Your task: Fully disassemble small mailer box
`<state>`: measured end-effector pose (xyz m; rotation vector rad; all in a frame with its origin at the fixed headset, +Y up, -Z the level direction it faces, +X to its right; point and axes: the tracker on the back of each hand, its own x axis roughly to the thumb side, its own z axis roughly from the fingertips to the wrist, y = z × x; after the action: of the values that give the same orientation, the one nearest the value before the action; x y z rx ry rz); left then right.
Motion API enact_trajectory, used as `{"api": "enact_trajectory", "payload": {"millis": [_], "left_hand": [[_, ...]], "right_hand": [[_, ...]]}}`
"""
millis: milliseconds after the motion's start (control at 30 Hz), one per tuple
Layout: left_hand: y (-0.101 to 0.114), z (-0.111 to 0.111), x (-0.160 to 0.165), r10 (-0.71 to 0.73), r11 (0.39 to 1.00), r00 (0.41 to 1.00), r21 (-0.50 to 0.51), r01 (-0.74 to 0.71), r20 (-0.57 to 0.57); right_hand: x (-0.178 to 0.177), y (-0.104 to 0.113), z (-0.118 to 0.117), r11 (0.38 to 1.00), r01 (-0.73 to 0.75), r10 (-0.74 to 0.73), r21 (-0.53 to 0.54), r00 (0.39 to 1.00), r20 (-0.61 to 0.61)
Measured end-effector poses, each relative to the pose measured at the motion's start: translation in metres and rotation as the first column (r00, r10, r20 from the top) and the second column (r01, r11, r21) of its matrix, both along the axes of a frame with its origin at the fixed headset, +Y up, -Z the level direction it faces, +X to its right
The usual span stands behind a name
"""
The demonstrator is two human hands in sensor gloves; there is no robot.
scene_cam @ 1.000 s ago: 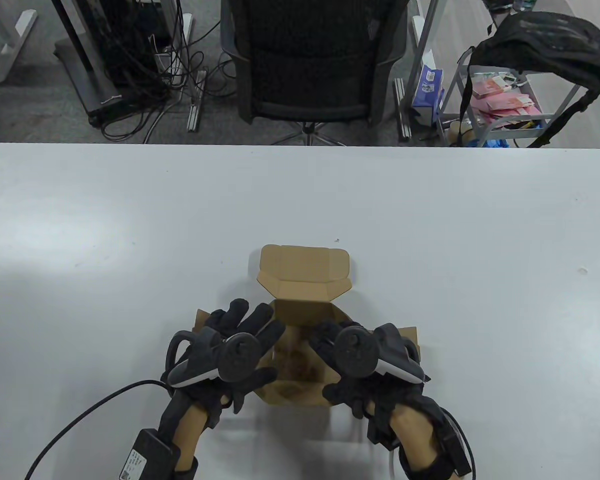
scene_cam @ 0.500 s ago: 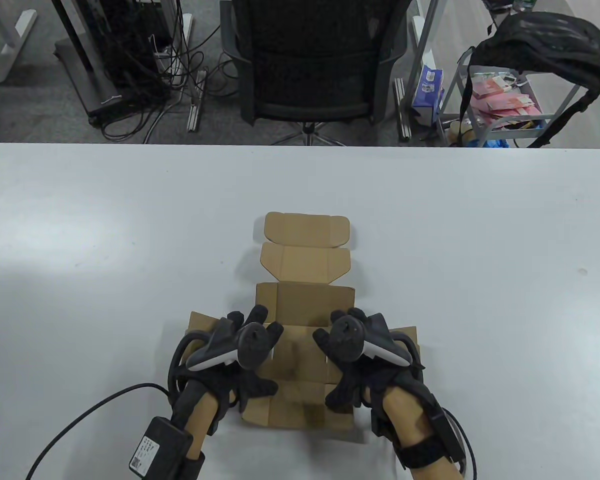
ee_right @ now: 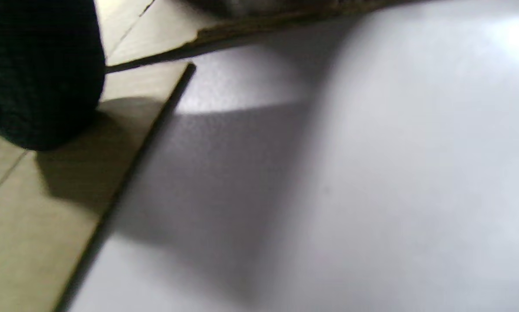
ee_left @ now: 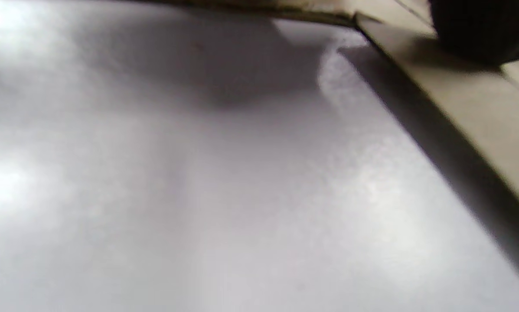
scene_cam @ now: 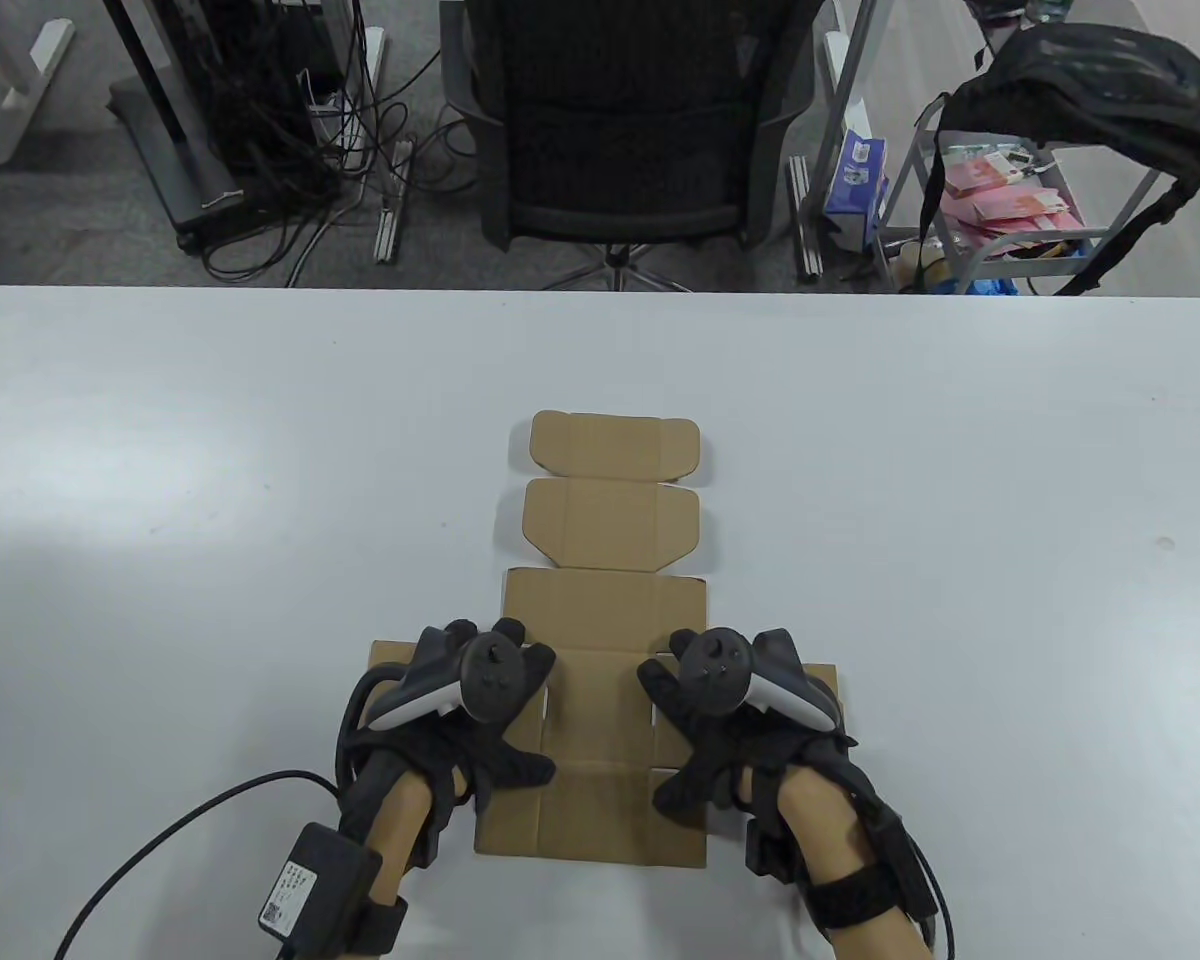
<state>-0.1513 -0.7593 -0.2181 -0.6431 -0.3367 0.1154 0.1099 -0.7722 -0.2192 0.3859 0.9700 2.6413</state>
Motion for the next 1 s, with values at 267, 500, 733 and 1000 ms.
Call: {"api": "enact_trajectory", "payload": {"millis": [267,500,733,1000], "left_hand": [[-0.002,0.002,-0.001,0.008,1.000,1.000,0.001,-0.008,-0.003],[-0.003,0.003,0.000,0.025,1.000,1.000,0.002,-0.025,-0.010],[0.021,0.012,0.008,0.031,0.980,0.999,0.193,-0.039,0.043],[0.037,0.020,0.016,0.109,0.940,0.991,0.315,-0.128,0.076]], "right_hand": [[-0.001,0.000,0.002,1.000,0.002,-0.002,0.010,1.000,0.004],[-0.001,0.000,0.004,1.000,0.010,-0.010,0.015,1.000,0.002],[-0.001,0.020,0.011,0.991,-0.012,0.011,0.136,1.000,0.009],[0.005,0.031,0.015,0.981,-0.003,-0.009,0.194,0.998,0.061]]}}
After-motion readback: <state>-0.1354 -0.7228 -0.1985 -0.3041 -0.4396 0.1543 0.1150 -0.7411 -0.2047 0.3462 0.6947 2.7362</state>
